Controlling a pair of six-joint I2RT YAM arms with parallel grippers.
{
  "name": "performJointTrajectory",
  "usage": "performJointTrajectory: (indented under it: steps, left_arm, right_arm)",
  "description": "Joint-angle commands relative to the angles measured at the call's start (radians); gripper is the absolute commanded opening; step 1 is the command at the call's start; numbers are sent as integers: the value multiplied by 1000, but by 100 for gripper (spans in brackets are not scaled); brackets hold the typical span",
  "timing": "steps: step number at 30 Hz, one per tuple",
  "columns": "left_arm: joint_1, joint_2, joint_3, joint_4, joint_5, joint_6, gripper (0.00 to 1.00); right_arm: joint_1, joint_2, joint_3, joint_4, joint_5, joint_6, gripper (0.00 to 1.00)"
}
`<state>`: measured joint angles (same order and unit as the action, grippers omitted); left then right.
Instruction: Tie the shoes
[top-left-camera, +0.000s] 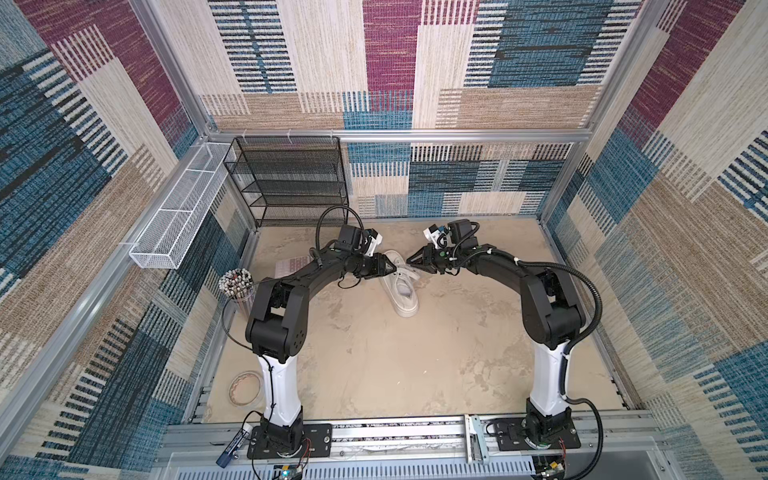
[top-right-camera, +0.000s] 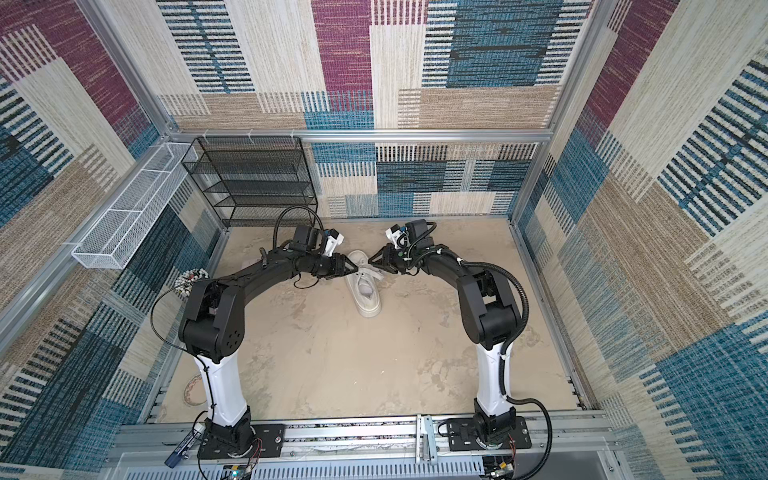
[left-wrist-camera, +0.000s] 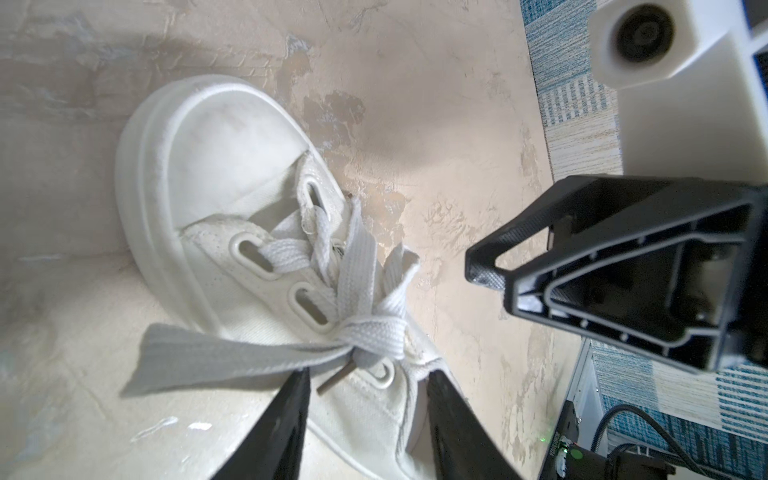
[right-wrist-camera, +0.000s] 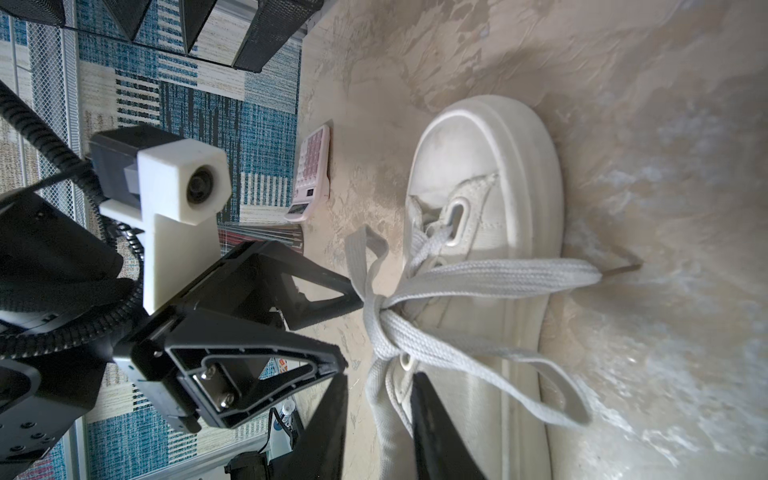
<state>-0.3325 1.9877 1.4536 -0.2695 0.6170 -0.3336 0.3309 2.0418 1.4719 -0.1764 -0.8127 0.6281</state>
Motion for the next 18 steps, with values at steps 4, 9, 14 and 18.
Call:
performJointTrajectory:
  steps: [4, 9, 14, 18]
  left_arm:
    - [-8, 13, 8, 9, 8, 30, 48]
    - [-19, 17, 11, 13, 17, 25, 38]
    - [-19, 7, 13, 9, 2, 24, 20]
    - [-19, 4, 8, 4, 8, 21, 0]
  right_arm:
    - [1, -1, -7, 22, -18, 7, 29]
    - [1, -1, -4, 23, -19, 9, 27]
    - [8, 1, -5, 37, -32, 16, 25]
    - [18, 6, 1, 56, -42, 34, 23]
